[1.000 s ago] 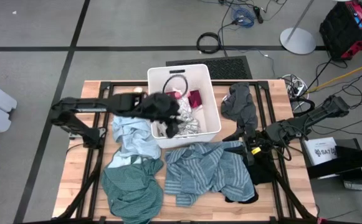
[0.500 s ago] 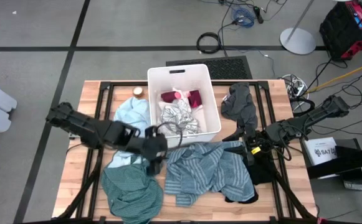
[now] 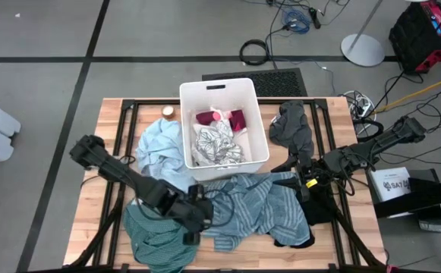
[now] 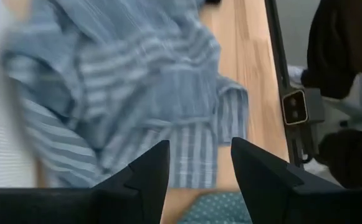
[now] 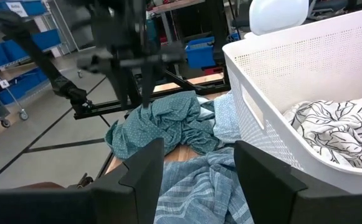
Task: Sort clothes
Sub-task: Put the light blue shirt into the white laundry bin
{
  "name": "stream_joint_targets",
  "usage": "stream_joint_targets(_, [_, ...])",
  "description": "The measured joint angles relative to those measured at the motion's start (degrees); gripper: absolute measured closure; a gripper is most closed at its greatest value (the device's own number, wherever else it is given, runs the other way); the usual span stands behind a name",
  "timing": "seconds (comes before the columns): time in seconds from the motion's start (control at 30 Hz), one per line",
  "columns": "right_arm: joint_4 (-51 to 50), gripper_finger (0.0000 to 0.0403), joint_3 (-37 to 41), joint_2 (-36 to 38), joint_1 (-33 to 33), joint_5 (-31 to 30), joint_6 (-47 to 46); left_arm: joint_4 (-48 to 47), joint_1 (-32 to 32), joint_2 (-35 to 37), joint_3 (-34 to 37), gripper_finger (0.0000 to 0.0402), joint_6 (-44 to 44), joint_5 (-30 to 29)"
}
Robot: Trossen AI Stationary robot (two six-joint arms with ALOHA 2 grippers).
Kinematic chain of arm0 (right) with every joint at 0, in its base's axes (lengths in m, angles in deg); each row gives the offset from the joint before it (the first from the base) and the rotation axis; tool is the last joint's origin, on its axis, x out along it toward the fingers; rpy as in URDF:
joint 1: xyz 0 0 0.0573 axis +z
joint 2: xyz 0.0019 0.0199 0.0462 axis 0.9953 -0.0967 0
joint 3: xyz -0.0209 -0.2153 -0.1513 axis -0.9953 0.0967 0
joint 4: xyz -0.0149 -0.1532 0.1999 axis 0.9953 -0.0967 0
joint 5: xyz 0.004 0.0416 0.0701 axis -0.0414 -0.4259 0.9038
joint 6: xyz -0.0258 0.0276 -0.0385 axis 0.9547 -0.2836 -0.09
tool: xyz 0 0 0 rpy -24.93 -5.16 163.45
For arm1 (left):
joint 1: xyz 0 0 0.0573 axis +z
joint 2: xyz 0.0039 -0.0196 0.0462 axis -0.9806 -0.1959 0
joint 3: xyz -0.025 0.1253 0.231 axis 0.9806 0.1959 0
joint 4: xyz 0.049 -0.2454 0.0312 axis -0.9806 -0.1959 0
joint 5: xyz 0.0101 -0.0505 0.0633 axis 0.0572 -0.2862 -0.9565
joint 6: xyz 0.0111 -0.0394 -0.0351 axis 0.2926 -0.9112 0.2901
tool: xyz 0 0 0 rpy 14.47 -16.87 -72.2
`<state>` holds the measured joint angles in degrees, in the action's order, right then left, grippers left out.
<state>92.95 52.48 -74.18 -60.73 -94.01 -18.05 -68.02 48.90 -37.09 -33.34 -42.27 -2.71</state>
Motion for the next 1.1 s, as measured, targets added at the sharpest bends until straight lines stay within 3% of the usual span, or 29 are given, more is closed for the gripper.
stream_joint_targets(0.2, [0.0,0.022,-0.02,0.0,0.0,0.0,-1.07,1.01,-0.27,-5.4,0.0,0.022,-4.05,7.16])
stream_joint_targets(0.5, [-0.04,0.022,-0.02,0.0,0.0,0.0,-1.08,4.06,-0.7,-11.74,0.0,0.022,-3.72,7.49])
stream_joint_targets(0.7, [-0.04,0.022,-0.02,-0.02,0.0,-0.02,-1.09,4.85,-0.74,-15.53,0.0,0.022,-1.63,13.35])
stream_joint_targets(1.1, [-0.52,0.022,-0.02,-0.04,0.0,0.0,-1.06,5.11,-0.59,-16.55,0.0,0.022,2.85,12.63])
